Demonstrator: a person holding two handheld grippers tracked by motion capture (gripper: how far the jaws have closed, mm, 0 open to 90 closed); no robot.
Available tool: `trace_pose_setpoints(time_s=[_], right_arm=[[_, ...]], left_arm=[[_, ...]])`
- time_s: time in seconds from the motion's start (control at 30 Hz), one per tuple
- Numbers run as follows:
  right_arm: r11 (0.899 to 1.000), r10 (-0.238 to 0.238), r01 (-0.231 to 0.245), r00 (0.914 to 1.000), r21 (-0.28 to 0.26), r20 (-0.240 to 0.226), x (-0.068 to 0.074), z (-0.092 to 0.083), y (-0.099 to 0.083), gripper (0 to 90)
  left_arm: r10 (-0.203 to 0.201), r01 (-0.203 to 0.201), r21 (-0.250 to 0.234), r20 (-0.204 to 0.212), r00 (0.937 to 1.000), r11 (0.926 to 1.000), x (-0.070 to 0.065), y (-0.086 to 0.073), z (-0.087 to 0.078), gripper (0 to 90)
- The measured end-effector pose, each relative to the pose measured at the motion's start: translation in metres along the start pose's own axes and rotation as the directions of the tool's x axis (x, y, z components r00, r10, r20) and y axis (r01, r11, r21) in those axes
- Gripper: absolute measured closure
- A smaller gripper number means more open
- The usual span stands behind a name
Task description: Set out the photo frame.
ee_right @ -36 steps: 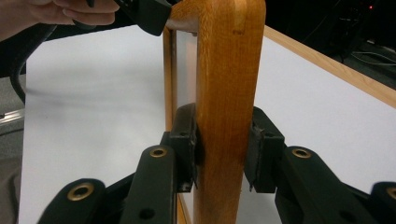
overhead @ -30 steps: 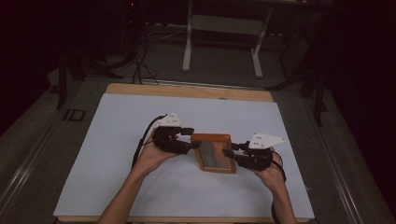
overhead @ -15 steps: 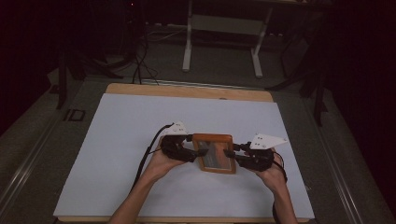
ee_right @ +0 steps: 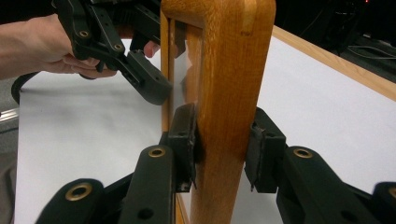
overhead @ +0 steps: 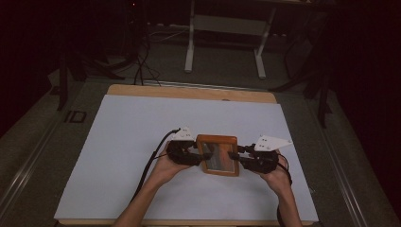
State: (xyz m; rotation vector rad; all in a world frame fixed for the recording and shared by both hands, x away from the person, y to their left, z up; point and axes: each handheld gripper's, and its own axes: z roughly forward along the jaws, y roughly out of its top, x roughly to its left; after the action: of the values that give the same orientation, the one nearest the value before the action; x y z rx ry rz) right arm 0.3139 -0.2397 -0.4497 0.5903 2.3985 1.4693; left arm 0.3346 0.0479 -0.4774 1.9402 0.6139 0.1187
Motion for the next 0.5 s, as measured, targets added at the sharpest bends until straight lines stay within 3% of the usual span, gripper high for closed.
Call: trace_pose_setpoints(time_s=[0.5], right_arm=[[0.999, 0.029, -0.029, 0.9995, 0.029, 0.008, -0.0048, -0.0029, -0.0035, 63.0]], left_arm=[[0.032, -0.032, 0.003, -0.003, 0.9995, 0.9995, -0.0050, 0.0002, -0.0020, 57.2]])
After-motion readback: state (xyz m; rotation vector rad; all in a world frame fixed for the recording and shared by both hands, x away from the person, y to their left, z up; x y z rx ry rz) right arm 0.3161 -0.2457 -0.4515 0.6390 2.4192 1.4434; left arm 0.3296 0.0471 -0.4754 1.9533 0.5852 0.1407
